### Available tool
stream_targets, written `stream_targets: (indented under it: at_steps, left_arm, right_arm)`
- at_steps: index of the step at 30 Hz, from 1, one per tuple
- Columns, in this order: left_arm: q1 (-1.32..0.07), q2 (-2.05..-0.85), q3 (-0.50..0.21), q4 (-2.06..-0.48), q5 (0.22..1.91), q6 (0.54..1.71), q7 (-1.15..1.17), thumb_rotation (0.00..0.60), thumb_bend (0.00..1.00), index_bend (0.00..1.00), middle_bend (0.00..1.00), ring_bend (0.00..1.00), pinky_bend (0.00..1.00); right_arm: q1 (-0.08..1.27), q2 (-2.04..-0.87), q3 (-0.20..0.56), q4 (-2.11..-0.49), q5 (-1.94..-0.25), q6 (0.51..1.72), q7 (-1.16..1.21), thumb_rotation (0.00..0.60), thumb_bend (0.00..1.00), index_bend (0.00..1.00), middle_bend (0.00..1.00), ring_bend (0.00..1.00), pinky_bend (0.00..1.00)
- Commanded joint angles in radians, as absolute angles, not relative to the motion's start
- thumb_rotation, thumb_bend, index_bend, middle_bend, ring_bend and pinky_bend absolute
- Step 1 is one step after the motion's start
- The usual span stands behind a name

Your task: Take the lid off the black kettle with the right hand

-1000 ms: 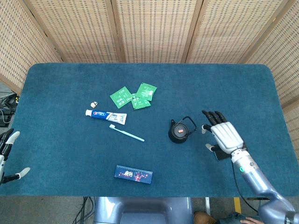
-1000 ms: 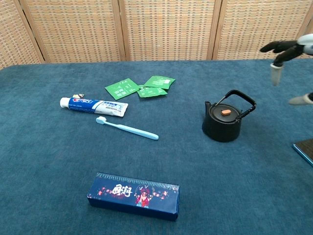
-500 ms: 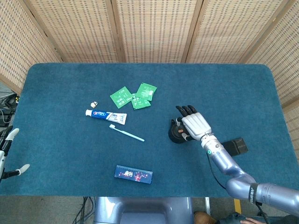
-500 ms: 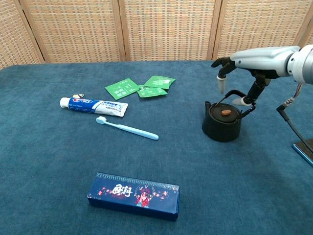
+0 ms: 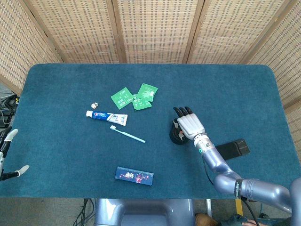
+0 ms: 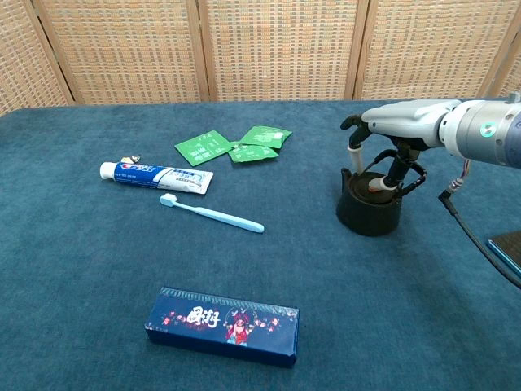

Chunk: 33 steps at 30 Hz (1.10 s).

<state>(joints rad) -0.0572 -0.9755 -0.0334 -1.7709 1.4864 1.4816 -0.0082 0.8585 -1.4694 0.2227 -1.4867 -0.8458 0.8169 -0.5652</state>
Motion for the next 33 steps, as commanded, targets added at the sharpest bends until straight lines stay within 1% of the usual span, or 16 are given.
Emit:
stream_targets:
  at_steps: [1, 6, 21, 25, 33]
  left_arm:
    - [-0.057, -0.974, -0.035, -1.769, 1.482, 1.482, -0.013, 0.600, 0.00, 0.00, 0.00, 0.00, 0.00]
    - [-0.059, -0.974, -0.035, -1.768, 1.480, 1.478, -0.015, 0.600, 0.00, 0.00, 0.00, 0.00, 0.00]
    - [-0.059, -0.975, -0.033, -1.770, 1.482, 1.479, -0.009, 0.600, 0.00, 0.00, 0.00, 0.00, 0.00]
    - [-0.060, -0.975, -0.033, -1.770, 1.482, 1.478, -0.009, 0.600, 0.00, 0.00, 0.00, 0.00, 0.00]
    - [-0.059, -0.974, -0.033, -1.771, 1.483, 1.480, -0.012, 0.600, 0.00, 0.00, 0.00, 0.00, 0.00]
  right_arm:
    - [0.868, -1.477, 0.213, -1.477, -0.831, 0.824, -0.578, 0.600, 0.50, 0.49, 0.05, 0.00, 0.00]
    - [0.874, -1.474, 0.195, -1.477, -0.824, 0.832, -0.588, 0.600, 0.50, 0.51, 0.06, 0.00, 0.00]
    - [0.882, -1.476, 0.165, -1.459, -0.812, 0.835, -0.571, 0.600, 0.52, 0.51, 0.07, 0.00, 0.00]
    - [0.886, -1.480, 0.158, -1.450, -0.805, 0.831, -0.570, 0.600, 0.54, 0.52, 0.07, 0.00, 0.00]
    - [0.894, -1.485, 0.147, -1.443, -0.794, 0.831, -0.573, 0.600, 0.54, 0.55, 0.07, 0.00, 0.00]
